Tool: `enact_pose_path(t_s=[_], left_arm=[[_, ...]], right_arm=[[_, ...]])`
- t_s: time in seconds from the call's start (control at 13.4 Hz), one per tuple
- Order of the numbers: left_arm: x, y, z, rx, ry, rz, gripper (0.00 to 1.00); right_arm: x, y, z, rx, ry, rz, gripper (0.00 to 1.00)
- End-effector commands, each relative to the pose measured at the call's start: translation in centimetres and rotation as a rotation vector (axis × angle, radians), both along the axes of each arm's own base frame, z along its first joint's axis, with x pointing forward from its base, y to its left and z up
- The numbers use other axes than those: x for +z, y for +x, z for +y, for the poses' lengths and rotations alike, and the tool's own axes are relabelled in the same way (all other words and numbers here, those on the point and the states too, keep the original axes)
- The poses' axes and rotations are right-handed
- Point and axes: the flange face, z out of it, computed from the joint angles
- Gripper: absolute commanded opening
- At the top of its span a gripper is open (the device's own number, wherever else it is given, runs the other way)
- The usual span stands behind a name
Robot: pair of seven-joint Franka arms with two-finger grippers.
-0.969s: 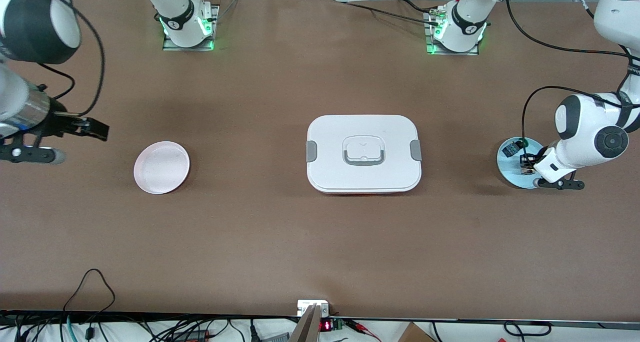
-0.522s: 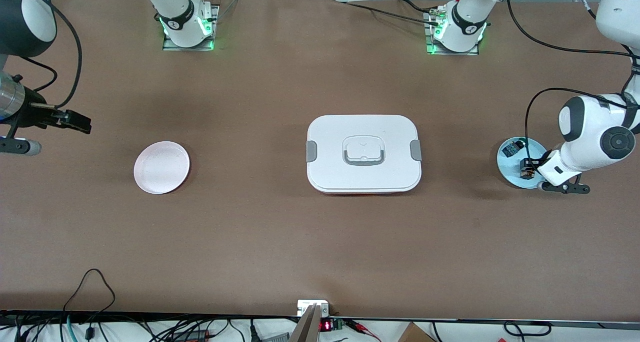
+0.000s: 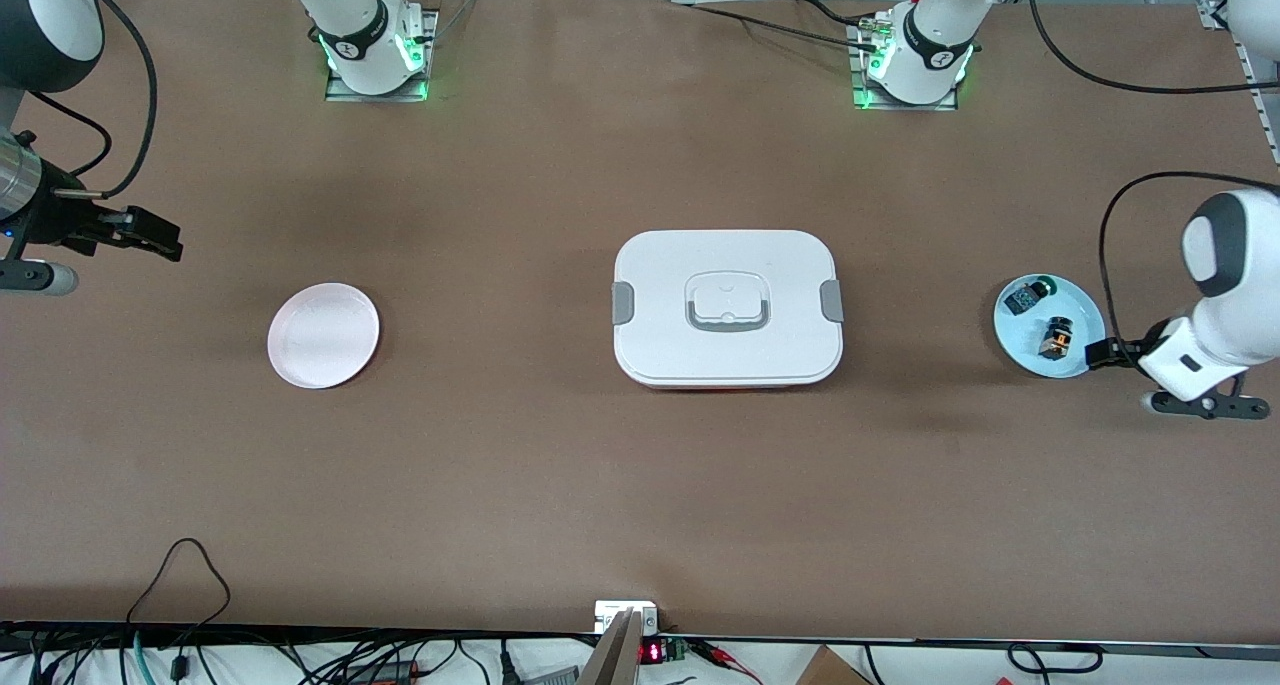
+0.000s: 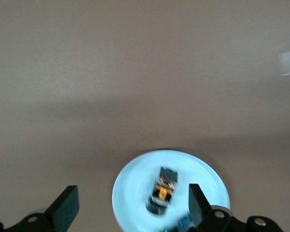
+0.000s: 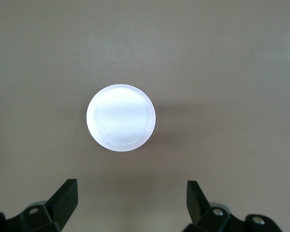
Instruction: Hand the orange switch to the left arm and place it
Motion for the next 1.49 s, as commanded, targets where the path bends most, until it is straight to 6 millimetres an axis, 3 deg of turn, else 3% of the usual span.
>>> enact_pose_path(t_s=[0.0, 0.22, 0.45, 0.82, 1.04, 1.19, 1.42], left_arm=[[10.7, 0.8, -3.2, 0.004, -0.044, 0.011, 1.00], [19.2, 0.6, -7.5, -0.039, -0.079, -0.051, 1.00], [23.8, -1.4, -10.3, -0.072, -0.056, -0.074, 1.00], [27.2, -2.9, -14.3, -0.125, -0.091, -0.114, 1.00], [27.1, -4.7, -16.3, -0.047, -0.109, -0.052, 1.00], [26.8, -6.2, -14.9, 0.054, -0.162, -0.037, 1.00], [25.7, -7.8, -14.4, 0.135, -0.150, -0.016, 1.00]], right_arm=[[1.2, -0.5, 0.1, 0.016, 0.019, -0.023, 1.00], [1.5, -0.4, 0.4, 0.025, 0.019, -0.023, 1.00], [1.6, -0.3, 0.3, 0.028, 0.021, -0.027, 1.00], [1.4, -0.3, 0.5, 0.033, 0.021, -0.024, 1.00], [1.2, -0.1, 0.5, 0.032, 0.023, -0.019, 1.00], [1.2, -0.1, 0.7, 0.028, 0.042, -0.020, 1.00], [1.2, -0.1, 0.6, 0.024, 0.053, -0.021, 1.00]])
